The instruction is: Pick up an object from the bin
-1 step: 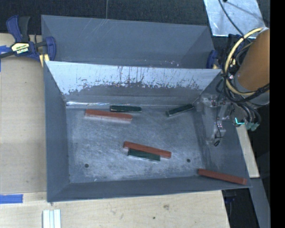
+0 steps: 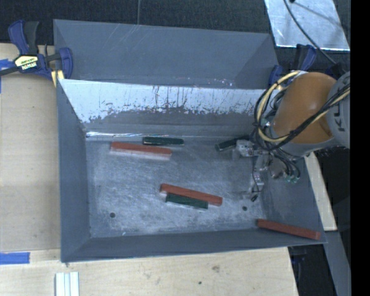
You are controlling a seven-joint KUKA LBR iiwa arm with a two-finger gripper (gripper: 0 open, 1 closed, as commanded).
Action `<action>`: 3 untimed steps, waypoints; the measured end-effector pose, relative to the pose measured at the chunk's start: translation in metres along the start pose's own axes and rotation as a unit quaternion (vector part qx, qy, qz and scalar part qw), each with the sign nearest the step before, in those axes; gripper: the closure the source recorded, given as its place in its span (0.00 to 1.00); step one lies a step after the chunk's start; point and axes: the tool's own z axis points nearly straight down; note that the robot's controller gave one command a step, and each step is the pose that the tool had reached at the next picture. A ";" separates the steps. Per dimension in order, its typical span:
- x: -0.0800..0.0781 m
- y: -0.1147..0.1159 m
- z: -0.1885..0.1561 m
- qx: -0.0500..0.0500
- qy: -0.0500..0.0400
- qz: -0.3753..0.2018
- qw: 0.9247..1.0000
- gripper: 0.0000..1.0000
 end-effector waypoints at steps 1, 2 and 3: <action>0.027 -0.012 -0.090 0.002 -0.006 -0.132 0.991 0.00; 0.044 0.015 0.013 0.000 0.000 -0.267 0.964 0.00; 0.060 0.092 0.002 -0.001 -0.003 -0.292 0.956 0.00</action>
Offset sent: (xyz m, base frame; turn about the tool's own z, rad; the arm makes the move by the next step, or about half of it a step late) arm -0.0283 -0.0115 0.0884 -0.2667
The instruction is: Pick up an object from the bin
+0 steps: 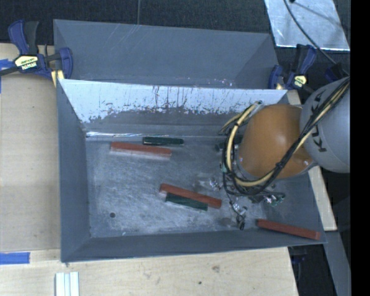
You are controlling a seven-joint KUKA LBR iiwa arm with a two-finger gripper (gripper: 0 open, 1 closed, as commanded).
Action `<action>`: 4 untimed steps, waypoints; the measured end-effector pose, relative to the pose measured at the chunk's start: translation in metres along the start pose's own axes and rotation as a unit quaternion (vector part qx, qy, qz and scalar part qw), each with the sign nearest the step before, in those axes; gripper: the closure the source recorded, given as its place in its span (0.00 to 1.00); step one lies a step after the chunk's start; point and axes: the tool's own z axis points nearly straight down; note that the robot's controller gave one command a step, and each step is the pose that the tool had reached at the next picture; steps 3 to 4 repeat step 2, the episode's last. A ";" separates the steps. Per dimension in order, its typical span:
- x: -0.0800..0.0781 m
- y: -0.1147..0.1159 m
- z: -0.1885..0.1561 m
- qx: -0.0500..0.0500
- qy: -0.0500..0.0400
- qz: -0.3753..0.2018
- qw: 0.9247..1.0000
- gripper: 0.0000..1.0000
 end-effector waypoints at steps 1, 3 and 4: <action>0.002 -0.005 0.000 0.002 0.000 0.003 1.000 1.00; -0.022 0.002 -0.151 0.005 -0.004 0.000 1.000 1.00; -0.022 0.002 -0.151 0.005 -0.004 0.000 1.000 1.00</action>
Offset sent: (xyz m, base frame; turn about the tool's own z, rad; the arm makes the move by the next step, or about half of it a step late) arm 0.0000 0.0000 0.0000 0.0000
